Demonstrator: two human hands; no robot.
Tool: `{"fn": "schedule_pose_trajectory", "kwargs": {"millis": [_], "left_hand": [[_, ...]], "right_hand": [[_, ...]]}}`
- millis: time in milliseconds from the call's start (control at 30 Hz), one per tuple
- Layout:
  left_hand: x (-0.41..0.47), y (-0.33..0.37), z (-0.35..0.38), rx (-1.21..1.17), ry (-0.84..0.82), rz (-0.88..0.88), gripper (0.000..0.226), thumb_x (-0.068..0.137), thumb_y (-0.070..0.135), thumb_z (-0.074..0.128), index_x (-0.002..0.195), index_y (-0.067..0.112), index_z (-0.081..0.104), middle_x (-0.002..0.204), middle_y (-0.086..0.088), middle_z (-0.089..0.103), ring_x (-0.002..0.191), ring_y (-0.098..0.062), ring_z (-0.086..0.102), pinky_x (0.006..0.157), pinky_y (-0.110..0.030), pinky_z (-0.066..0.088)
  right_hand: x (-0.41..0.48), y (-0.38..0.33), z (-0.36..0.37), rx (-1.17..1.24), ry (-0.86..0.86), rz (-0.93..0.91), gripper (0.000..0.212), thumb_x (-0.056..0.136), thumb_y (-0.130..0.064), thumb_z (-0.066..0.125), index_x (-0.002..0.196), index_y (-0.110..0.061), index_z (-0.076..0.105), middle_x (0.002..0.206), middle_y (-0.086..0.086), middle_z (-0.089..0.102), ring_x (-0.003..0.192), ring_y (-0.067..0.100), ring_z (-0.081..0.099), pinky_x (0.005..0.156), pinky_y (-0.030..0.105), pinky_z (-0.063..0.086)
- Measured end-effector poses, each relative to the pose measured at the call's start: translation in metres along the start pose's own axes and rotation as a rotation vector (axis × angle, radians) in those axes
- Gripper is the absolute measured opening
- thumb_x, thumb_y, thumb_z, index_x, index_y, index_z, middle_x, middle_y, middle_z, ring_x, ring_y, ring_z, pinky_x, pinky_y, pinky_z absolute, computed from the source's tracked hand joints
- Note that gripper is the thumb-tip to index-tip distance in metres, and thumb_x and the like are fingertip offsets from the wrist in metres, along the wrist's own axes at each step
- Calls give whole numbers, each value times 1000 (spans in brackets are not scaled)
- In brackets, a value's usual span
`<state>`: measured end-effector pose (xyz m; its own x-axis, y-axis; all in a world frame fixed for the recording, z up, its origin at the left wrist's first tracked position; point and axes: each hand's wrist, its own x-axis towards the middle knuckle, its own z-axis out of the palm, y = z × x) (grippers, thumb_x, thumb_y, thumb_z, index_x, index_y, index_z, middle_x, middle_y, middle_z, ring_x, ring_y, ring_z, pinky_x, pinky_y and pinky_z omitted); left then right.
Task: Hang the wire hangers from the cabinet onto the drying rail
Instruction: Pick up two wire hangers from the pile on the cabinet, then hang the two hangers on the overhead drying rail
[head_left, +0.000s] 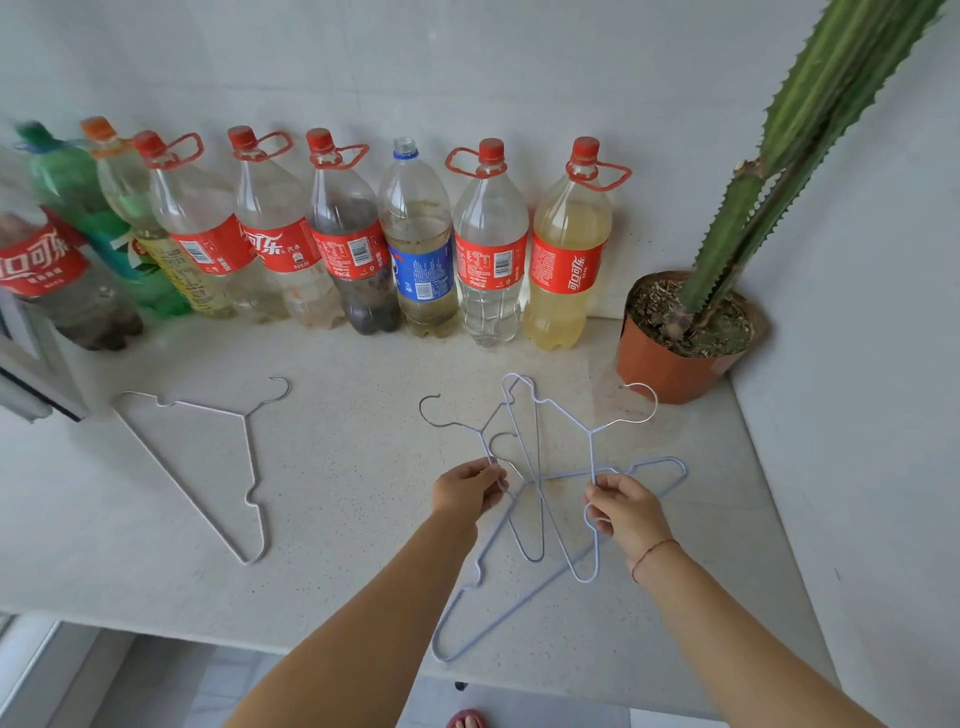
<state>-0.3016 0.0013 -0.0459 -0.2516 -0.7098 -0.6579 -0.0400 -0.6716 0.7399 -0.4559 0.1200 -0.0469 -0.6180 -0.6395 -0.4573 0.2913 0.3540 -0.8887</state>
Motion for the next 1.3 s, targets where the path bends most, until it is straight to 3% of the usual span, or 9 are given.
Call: {"fn": "schedule_pose_trajectory", "kwargs": {"millis": [167,267,400,633,767,900,1033,1133,1300], "left_hand": [[-22,25,-16,-134,-74,40,8,87,5,62,88,4,69,73,-8,65,67,-15,60,62,-20,51],[-41,45,-30,-167,-60,107,6,87,5,62,88,5,68,76,-5,64,68,-14,59,61,-18,46],[-72,74,-62,-220,-6,218,4,86,5,62,87,7,66,77,-2,62,70,-15,56,62,-19,41],[-150,123,-144,-331,204,451,7,86,6,62,86,11,66,72,1,62,61,-7,56,58,-17,35],[-218,150,-198,-407,365,596,8,87,7,62,93,8,67,72,-1,64,55,-6,55,55,-16,38],[-294,176,-246,-443,506,752,10,85,7,64,95,5,67,69,-1,65,51,-5,54,52,-15,39],[-363,203,-289,-427,645,858,7,82,6,67,88,5,70,68,-6,61,51,-7,49,45,-13,39],[-408,222,-317,-399,750,919,5,82,8,68,86,8,70,69,-4,63,59,-10,50,49,-16,39],[-476,254,-350,-324,858,1064,14,83,11,66,96,7,69,71,-3,65,62,-10,53,55,-19,41]], "right_hand": [[-11,-26,20,-16,-90,-73,10,86,3,56,82,-5,59,63,7,61,45,7,48,43,15,38],[-19,-48,39,-52,-178,-165,12,85,5,57,80,-5,61,62,11,58,47,13,43,42,14,35],[-35,-82,73,-91,-337,-259,9,83,3,61,82,-6,63,61,5,62,45,8,39,45,14,35],[-79,-146,155,-120,-629,-434,8,83,-2,63,82,-10,66,55,-2,64,50,7,43,54,16,37],[-126,-185,211,-92,-810,-512,6,83,-6,64,81,-11,66,54,-5,64,51,-3,54,62,17,41],[-191,-224,265,-43,-970,-589,4,83,-11,65,81,-9,66,57,-5,62,50,-3,54,57,9,42],[-261,-259,314,13,-1129,-609,6,85,-3,60,85,2,64,59,5,60,46,3,51,47,4,41],[-310,-283,347,25,-1222,-685,5,84,-6,62,82,-4,66,51,-2,65,48,6,58,47,6,44],[-389,-330,381,31,-1313,-897,11,84,-20,63,88,-10,68,67,-1,68,57,0,61,52,4,44]]}}
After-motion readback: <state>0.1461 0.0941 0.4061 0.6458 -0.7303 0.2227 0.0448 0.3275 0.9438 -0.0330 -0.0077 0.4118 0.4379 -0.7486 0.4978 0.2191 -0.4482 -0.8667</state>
